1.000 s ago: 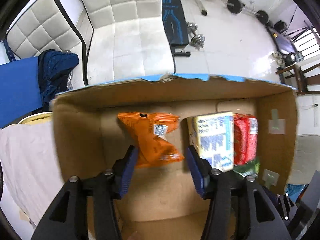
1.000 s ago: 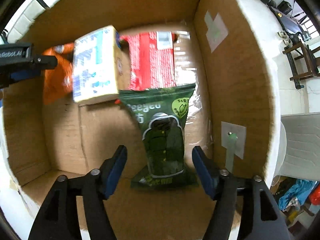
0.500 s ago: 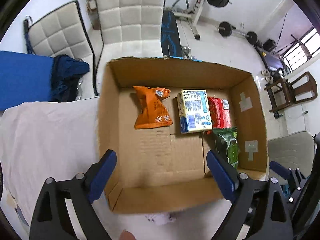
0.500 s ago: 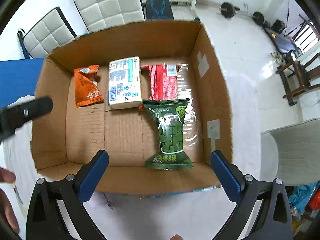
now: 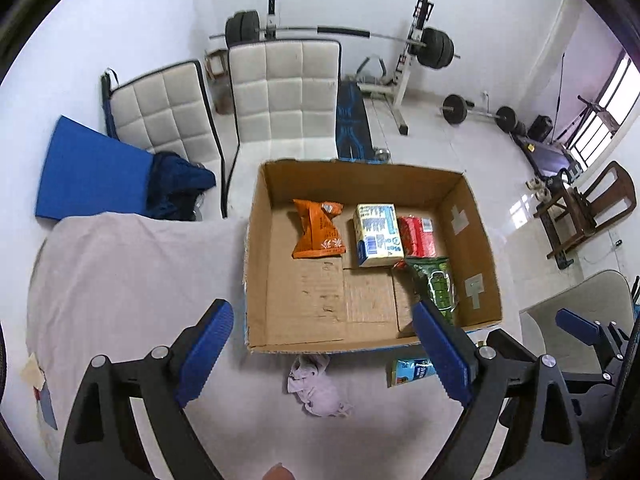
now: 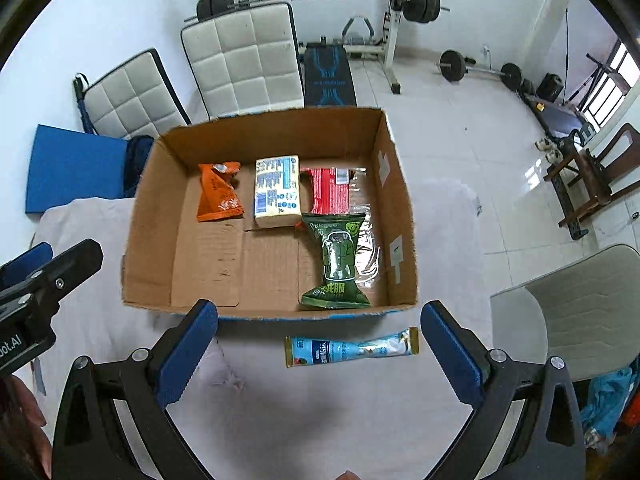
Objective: Organize soft objects
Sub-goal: 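Grasp the lilac cloth with the left tool while the right tool grasps the blue milk tube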
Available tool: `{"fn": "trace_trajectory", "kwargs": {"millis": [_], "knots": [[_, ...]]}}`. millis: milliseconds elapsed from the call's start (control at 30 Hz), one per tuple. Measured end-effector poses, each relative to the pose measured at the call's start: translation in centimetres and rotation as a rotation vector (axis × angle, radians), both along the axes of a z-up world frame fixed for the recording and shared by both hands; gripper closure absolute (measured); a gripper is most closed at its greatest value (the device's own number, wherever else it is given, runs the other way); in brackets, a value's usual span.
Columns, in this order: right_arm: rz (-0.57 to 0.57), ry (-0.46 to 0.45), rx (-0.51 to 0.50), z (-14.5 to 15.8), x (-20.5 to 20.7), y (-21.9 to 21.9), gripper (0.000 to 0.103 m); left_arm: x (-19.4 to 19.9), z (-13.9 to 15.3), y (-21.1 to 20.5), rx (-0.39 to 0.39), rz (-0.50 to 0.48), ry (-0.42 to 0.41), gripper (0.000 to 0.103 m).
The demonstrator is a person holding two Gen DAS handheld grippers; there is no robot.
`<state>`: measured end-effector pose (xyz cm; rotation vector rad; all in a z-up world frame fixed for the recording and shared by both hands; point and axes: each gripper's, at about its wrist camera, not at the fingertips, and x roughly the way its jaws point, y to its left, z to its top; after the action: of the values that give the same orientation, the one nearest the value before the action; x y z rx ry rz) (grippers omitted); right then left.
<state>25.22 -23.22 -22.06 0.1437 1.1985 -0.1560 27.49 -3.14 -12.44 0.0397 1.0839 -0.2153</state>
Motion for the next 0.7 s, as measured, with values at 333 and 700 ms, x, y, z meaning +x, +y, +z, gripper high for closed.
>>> {"fn": "trace_trajectory", "kwargs": {"millis": [333, 700], "knots": [[-0.066, -0.026, 0.145, 0.9, -4.1, -2.6, 0.0, -3.3, -0.7, -0.2, -0.002, 0.077, 0.025, 0.011], [-0.45, 0.27, 0.478, -18.4, -6.0, -9.3, 0.024, -5.5, -13.7, 2.9, 0.027, 0.259, 0.323, 0.011]]}}
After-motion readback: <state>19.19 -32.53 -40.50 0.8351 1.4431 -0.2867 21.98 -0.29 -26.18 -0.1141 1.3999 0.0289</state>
